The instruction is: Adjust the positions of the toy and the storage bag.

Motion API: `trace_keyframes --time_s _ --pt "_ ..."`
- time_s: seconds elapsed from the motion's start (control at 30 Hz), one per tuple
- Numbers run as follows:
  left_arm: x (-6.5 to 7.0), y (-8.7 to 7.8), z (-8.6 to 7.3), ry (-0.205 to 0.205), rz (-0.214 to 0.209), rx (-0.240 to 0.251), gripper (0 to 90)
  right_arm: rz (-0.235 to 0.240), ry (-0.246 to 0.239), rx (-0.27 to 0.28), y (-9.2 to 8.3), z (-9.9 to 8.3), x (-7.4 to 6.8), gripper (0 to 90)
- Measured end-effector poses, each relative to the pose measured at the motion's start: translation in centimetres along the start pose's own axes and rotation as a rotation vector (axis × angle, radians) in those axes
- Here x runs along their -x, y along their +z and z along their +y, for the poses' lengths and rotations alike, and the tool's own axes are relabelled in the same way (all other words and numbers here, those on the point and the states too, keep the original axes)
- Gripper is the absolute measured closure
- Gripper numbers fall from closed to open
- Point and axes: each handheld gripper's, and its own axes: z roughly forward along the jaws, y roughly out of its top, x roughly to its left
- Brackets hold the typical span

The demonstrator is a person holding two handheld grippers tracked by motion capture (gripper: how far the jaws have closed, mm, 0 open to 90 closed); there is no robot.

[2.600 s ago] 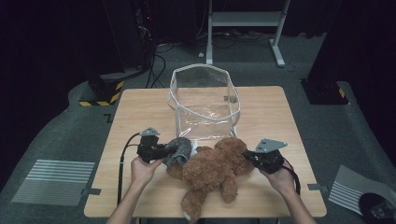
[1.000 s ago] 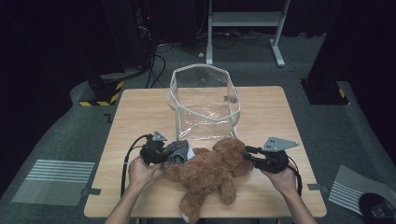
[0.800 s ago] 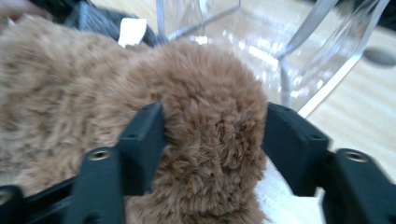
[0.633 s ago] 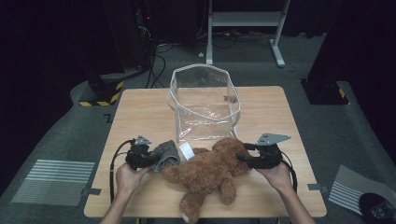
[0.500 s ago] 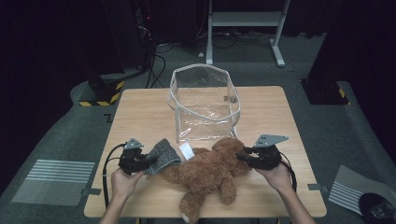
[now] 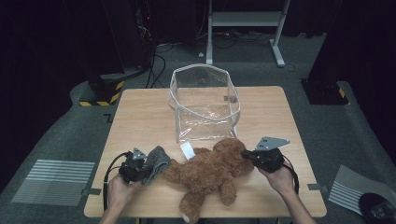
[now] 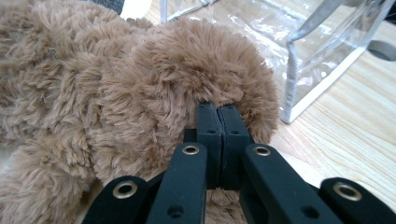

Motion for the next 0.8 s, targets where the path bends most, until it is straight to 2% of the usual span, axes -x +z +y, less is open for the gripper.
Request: trace_keyframes --time_s 0.03,0.1,0.27,0.33,0.37,0.47,0.57,0.7,0.8 --pt "-0.4 -0.1 0.1 -0.016 0.014 0.013 74.4 -0.006 0.001 0.008 -0.2 -0.1 -0.1 89.5" --pt "-1.1 -0.4 0.2 -0.059 0.014 0.043 73.9 -0.019 0.012 0.019 -0.5 -0.2 -0.2 89.7" --pt "-2.1 -0.1 0.6 -0.135 -0.025 0.093 70.9 -0.026 0.034 0.021 -0.8 -0.3 -0.1 90.0" --pt "-2.1 0.0 0.6 -0.157 -0.053 0.109 68.1 -0.022 0.045 0.024 -0.8 -0.3 -0.2 88.8" --pt "-2.1 0.0 0.5 -0.162 -0.06 0.114 65.3 -0.019 0.049 0.028 -0.9 -0.3 -0.2 86.1" --pt "-1.9 -0.4 0.3 -0.172 -0.072 0.145 54.8 -0.019 0.087 0.042 -1.2 -0.7 0.0 66.9" --pt "-1.7 -1.2 0.3 -0.181 -0.112 0.192 45.5 -0.033 0.128 0.046 -1.5 -1.3 0.4 53.0" --pt "-0.9 -2.3 0.4 -0.171 -0.167 0.236 37.3 -0.032 0.17 0.05 -1.6 -2.2 0.7 43.7" --pt "0.1 -2.9 0.4 -0.152 -0.21 0.249 33.8 -0.015 0.177 0.048 -1.5 -2.6 0.6 39.8"
